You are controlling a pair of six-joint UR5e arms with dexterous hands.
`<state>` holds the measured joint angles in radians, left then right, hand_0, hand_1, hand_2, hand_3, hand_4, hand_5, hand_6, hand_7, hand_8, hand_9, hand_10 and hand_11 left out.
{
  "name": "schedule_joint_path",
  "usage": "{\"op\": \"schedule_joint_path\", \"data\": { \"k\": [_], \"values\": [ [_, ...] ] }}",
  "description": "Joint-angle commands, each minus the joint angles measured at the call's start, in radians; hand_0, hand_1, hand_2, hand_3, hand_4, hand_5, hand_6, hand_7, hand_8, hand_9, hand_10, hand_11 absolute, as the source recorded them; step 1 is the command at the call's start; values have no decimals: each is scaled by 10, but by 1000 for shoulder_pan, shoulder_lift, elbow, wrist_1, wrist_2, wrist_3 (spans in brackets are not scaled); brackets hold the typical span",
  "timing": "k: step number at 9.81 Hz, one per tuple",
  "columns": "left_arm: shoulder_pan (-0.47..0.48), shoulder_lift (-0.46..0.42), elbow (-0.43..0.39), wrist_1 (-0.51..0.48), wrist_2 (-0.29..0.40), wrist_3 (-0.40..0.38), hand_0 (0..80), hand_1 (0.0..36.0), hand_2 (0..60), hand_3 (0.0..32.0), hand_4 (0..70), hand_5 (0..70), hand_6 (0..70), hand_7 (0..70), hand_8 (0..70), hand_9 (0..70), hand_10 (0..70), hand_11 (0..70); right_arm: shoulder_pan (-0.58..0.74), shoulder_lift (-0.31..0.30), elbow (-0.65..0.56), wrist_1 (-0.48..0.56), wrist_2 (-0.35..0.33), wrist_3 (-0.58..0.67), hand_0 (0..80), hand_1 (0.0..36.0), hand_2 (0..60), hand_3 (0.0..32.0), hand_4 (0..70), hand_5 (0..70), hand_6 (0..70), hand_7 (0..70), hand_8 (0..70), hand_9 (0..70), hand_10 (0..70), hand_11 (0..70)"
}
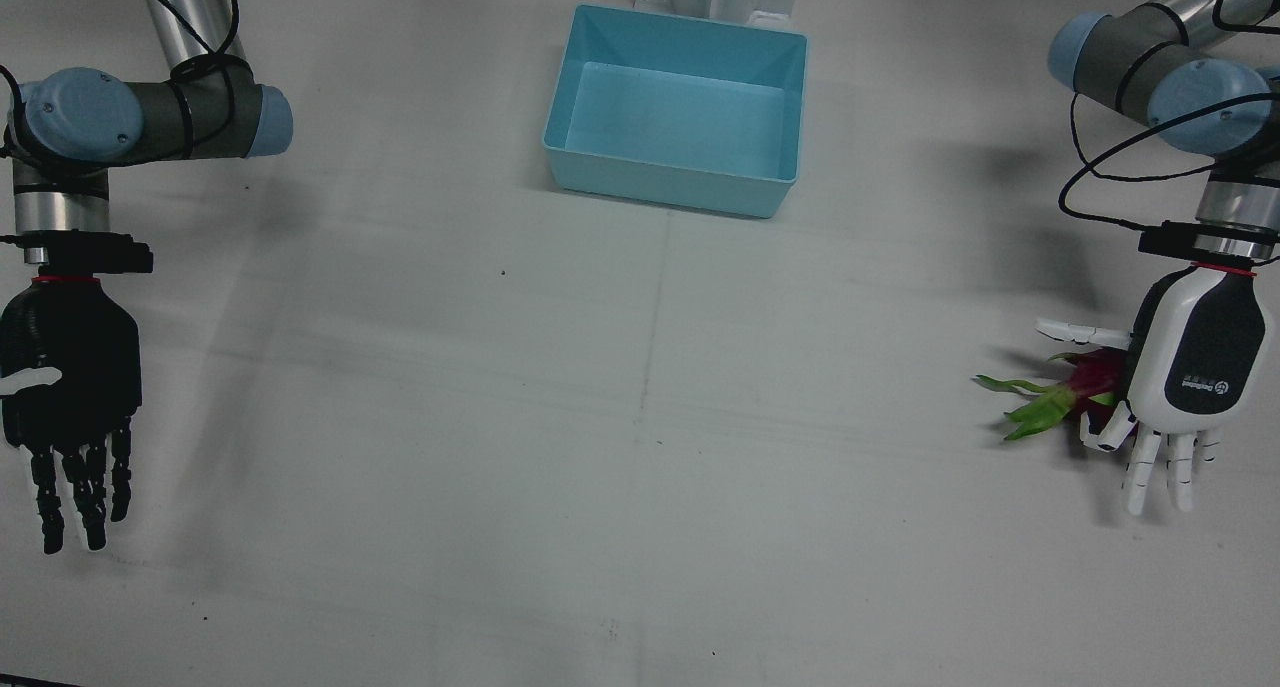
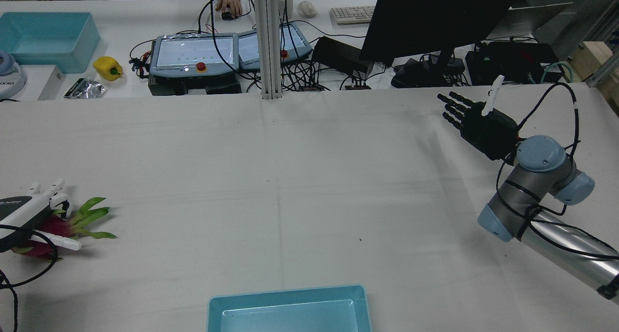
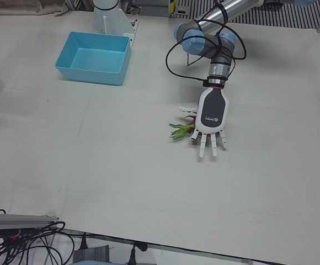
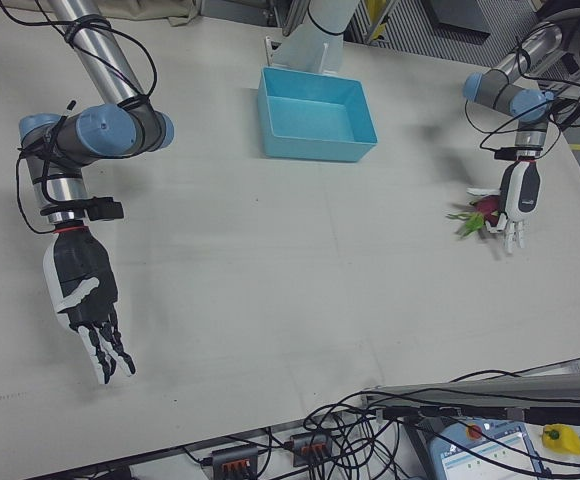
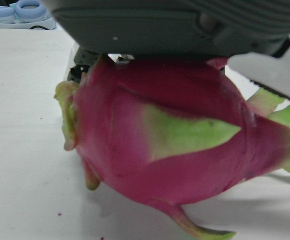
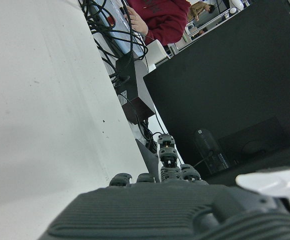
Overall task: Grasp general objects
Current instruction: 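Close the left hand fingers around the dragon fruit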
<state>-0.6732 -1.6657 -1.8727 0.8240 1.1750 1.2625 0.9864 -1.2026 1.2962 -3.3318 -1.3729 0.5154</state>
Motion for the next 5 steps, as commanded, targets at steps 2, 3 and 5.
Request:
{"op": "schedule_joint_path", "data": {
  "k": [2,3,5],
  "values": [
    [1,4,3,-20,-11,0,747,360,600,320,0,0,0,0,0,0,173,301,0,0,0,0,0,0,0,0,0,0,0,0,0,0,0,0,0,0],
    [3,4,3,-23,-11,0,800,360,600,320,0,0,0,0,0,0,202,344,0,0,0,0,0,0,0,0,0,0,0,0,0,0,0,0,0,0],
    [3,4,3,-25,-11,0,800,360,600,320,0,0,0,0,0,0,150,270,0,0,0,0,0,0,0,0,0,0,0,0,0,0,0,0,0,0]
  ]
}}
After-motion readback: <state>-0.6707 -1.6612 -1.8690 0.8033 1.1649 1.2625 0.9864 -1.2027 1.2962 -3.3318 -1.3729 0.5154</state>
